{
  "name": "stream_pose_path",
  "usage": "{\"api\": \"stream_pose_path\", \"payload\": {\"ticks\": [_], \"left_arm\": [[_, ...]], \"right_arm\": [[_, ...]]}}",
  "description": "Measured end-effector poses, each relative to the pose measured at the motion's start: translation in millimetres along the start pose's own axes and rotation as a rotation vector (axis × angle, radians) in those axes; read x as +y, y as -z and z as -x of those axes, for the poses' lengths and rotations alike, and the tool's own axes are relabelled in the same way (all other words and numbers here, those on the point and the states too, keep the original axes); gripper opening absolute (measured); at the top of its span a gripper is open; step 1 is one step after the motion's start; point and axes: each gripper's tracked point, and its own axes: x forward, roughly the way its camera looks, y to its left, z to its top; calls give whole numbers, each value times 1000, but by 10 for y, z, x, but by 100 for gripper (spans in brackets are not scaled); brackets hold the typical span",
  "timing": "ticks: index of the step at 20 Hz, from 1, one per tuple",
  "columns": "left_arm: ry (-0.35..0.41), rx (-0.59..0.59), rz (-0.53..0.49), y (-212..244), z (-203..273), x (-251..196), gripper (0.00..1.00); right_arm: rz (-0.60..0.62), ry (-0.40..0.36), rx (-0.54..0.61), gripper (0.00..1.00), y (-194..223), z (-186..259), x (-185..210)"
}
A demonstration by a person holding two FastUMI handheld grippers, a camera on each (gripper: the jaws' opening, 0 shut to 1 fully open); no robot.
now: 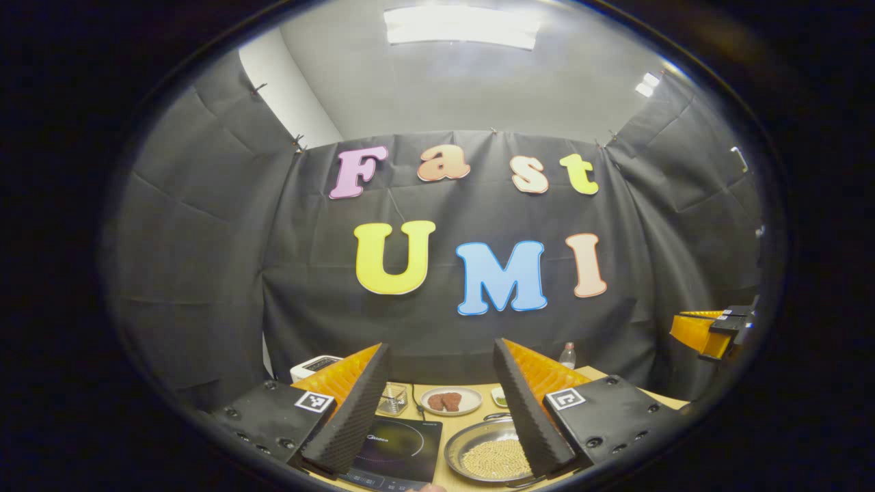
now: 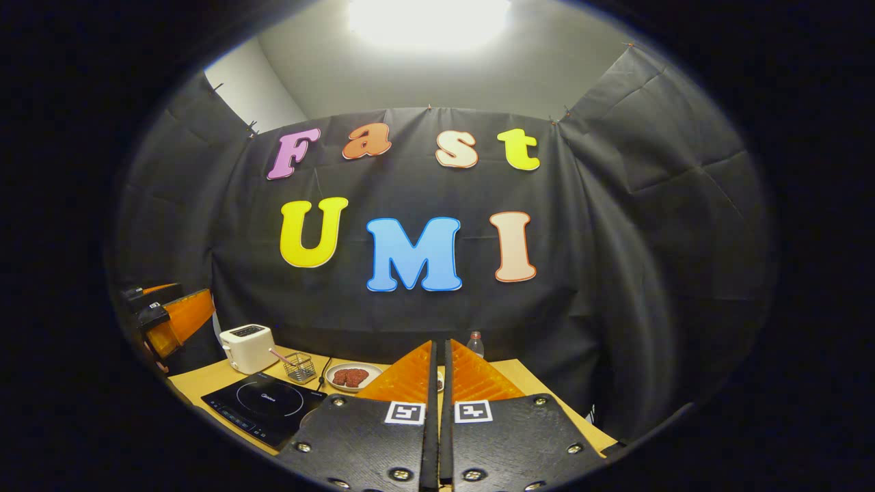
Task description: First push the handle of the pot to place it horizontally, then grasp the pot with both hands and set it on the induction cooktop.
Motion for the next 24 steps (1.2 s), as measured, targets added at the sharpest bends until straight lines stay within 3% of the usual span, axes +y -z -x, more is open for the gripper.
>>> {"api": "stream_pose_path", "payload": {"ticks": [9,24], "left_arm": [[-65,-12,-38,-55,29,-40,95],[-177,-19,-46,32,-276,911,99]], "right_arm": [[-12,-196,14,1,145,-97,340],[8,-440,209,1,910,-442,1558]]}}
